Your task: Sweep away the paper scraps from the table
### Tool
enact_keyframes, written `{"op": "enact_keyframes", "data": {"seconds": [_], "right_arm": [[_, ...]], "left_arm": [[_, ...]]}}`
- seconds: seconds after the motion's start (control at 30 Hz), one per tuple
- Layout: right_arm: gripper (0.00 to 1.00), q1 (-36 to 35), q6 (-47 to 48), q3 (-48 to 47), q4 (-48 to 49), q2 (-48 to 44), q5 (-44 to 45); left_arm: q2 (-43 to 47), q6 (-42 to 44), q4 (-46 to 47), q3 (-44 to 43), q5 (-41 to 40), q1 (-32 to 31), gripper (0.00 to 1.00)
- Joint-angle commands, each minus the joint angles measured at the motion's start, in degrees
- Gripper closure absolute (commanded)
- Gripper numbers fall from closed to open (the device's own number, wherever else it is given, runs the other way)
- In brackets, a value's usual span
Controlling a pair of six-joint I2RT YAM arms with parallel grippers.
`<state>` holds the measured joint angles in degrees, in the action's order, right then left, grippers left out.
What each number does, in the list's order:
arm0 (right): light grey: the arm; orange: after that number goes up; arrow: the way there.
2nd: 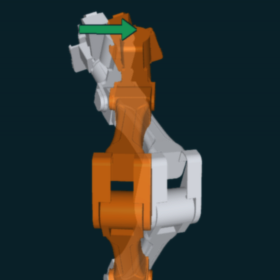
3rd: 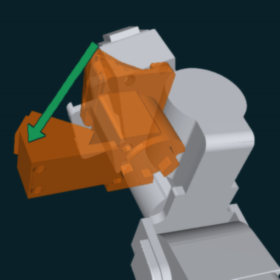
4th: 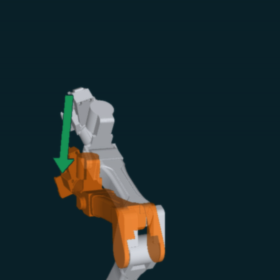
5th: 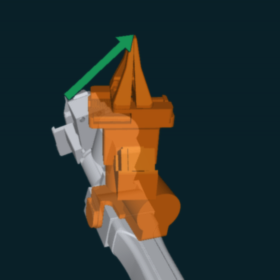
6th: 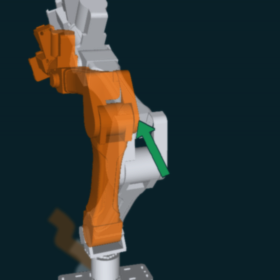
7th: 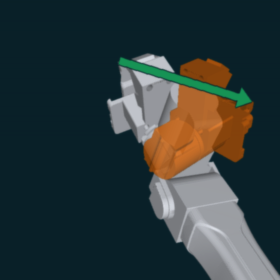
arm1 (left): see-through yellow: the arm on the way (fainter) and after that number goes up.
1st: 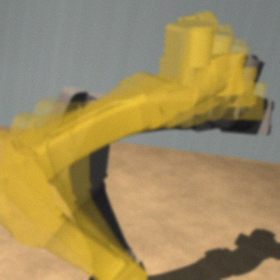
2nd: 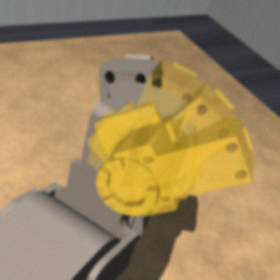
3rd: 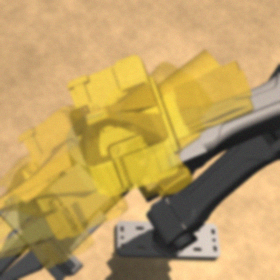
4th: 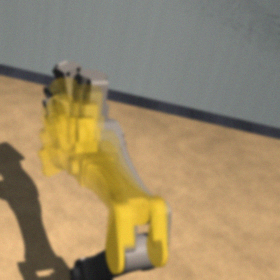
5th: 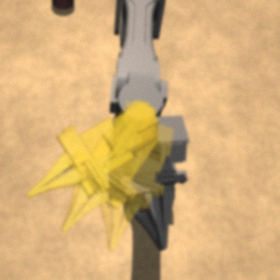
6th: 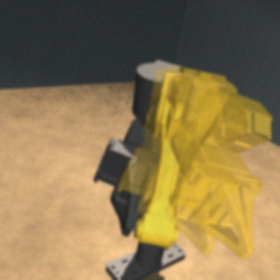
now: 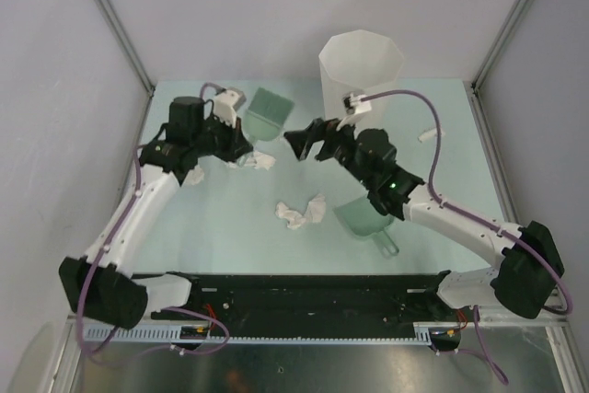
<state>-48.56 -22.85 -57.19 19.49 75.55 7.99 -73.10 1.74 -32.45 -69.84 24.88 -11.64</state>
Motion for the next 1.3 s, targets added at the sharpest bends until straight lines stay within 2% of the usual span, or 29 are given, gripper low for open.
{"op": "enact_keyframes", "data": {"seconds": [0.0,0.2,0.43,0.53,0.57,0.6,0.63,0.7,0.77,0.8,0.83,0.9,0.93,0.97,1.0,1.03,1.13,1.27], "right_arm": [[0.0,5.74,-8.96,-2.58,1.44,-1.19,-7.37],[0.0,5.14,-12.91,-2.58,3.27,3.37,-16.06],[0.02,4.61,-17.57,-2.58,11.09,9.7,-18.44],[0.18,4.96,-19.07,-2.58,15.13,11.46,-20.73],[0.31,5.05,-19.33,-2.49,17.14,11.81,-21.25],[0.4,5.05,-19.42,-2.49,17.86,12.08,-21.96],[0.56,5.05,-19.51,-2.58,18.56,12.51,-22.22],[0.7,5.4,-19.07,-2.49,19.71,12.95,-23.1],[0.94,5.92,-18.9,-2.49,20.24,12.87,-24.51],[1.0,6.54,-18.64,-2.49,20.07,12.61,-25.64],[1.0,6.8,-18.28,-2.49,19.54,12.17,-25.74],[1.0,7.16,-15.39,-2.23,18.92,9.45,-25.92],[1.0,7.59,-14.34,-2.14,18.84,8.14,-26.09],[1.0,7.86,-13.37,-2.14,19.27,5.77,-27.14],[1.0,8.3,-12.49,-2.14,19.62,4.18,-27.84],[1.0,9.35,-12.31,-2.05,19.97,2.95,-28.64],[1.0,10.76,-11.87,-1.79,22.6,-2.5,-31.63],[1.0,10.5,-12.21,-1.44,24.98,-7.6,-32.42]], "left_arm": [[4.89,12.41,-2.27,2.96,-9.5,-5.23,1.0],[6.92,13.91,-2.36,2.34,-11.17,-9.8,1.0],[8.06,14.17,-2.36,3.22,-7.58,-11.65,1.0],[9.37,13.47,-2.45,3.4,-3.45,-11.65,1.0],[9.9,13.29,-2.45,3.49,-2.57,-11.65,1.0],[10.08,13.29,-2.53,3.49,-0.65,-11.65,1.0],[10.34,13.12,-2.71,3.4,0.16,-11.65,1.0],[10.43,12.94,-3.24,2.96,1.91,-11.65,1.0],[10.52,12.5,-4.11,2.43,2.8,-11.65,1.0],[10.44,12.5,-4.46,1.47,3.15,-11.57,1.0],[10.43,11.8,-4.9,0.86,3.68,-11.48,1.0],[10.35,11.36,-6.75,-1.94,5.16,-10.87,0.51],[10.52,10.49,-7.27,-2.92,7.96,-9.64,0.33],[10.78,9.87,-8.15,-4.06,10.16,-8.85,0.07],[10.87,9.43,-8.59,-6.25,12.53,-7.88,0.01],[11.05,8.29,-8.86,-7.23,18.3,-5.78,0.0],[11.48,7.32,-9.13,-10.13,28.6,-2.78,0.0],[11.05,5.21,-9.04,-13.73,36.61,-2.86,0.01]]}}
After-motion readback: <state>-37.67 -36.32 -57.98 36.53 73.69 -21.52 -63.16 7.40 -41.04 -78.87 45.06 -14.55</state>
